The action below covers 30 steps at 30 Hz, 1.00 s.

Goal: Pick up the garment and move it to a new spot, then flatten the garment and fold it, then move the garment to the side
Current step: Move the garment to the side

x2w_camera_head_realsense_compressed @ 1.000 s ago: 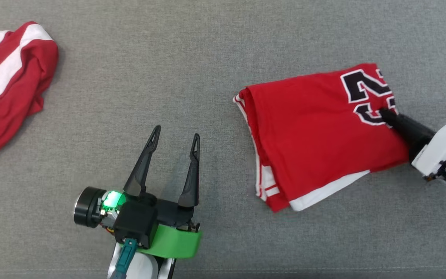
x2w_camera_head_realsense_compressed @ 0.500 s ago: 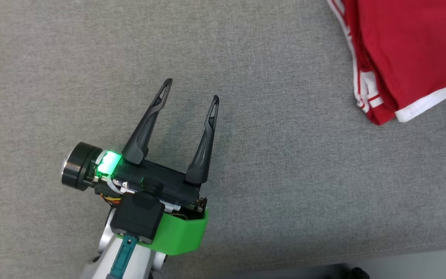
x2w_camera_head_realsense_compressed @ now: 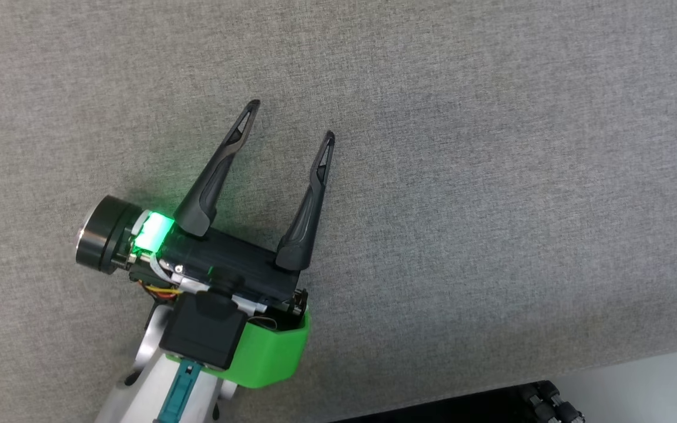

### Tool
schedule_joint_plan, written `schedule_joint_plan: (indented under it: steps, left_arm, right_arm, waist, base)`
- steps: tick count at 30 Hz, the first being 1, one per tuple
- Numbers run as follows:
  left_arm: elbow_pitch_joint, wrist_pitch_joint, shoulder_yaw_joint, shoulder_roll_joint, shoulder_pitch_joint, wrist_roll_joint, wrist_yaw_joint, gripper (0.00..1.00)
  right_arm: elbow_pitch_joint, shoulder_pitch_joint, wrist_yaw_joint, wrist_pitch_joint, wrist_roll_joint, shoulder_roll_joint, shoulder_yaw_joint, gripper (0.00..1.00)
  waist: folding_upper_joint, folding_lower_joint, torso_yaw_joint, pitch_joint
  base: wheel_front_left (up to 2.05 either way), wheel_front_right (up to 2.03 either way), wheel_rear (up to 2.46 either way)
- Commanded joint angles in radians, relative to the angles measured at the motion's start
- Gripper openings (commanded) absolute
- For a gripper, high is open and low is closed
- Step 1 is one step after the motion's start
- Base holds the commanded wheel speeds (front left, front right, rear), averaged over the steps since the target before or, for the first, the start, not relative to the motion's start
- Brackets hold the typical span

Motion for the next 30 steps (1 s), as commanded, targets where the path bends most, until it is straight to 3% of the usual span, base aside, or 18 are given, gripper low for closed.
schedule_joint_plan:
  steps: [1, 7, 20, 26, 30]
  left_arm:
    - [0.000, 0.000, -0.001, 0.010, -0.021, -0.014, 0.003, 1.00]
    - [0.025, 0.000, -0.014, -0.002, -0.038, -0.023, 0.011, 1.00]
    - [0.147, 0.000, 0.031, -0.034, 0.113, -0.109, 0.070, 1.00]
    - [0.206, 0.000, 0.086, -0.054, 0.206, -0.146, 0.089, 1.00]
    - [0.225, 0.000, 0.120, -0.065, 0.266, -0.162, 0.096, 1.00]
  right_arm:
    - [0.019, -0.021, -0.002, -0.019, -0.025, -0.002, -0.003, 1.00]
    - [0.056, -0.072, -0.002, -0.086, -0.123, 0.068, 0.033, 1.00]
    - [-0.041, 0.098, -0.002, -0.136, -0.264, 0.433, 0.154, 1.00]
    - [-0.101, 0.231, -0.002, -0.136, -0.358, 0.587, 0.140, 1.00]
    - [-0.146, 0.349, -0.002, -0.136, -0.461, 0.687, 0.065, 1.00]
  waist:
    - [0.0000, -0.0002, 0.000, 0.021]
    - [0.0000, -0.0002, 0.023, -0.017]
    - [0.0000, -0.0002, 0.067, -0.356]
    - [0.0000, -0.0002, 0.069, -0.520]
    - [0.0000, -0.0002, 0.077, -0.616]
  base:
    - [0.00, 0.00, 0.00]
    - [0.00, 0.00, 0.00]
    - [0.00, 0.00, 0.00]
    - [0.00, 0.00, 0.00]
    - [0.00, 0.00, 0.00]
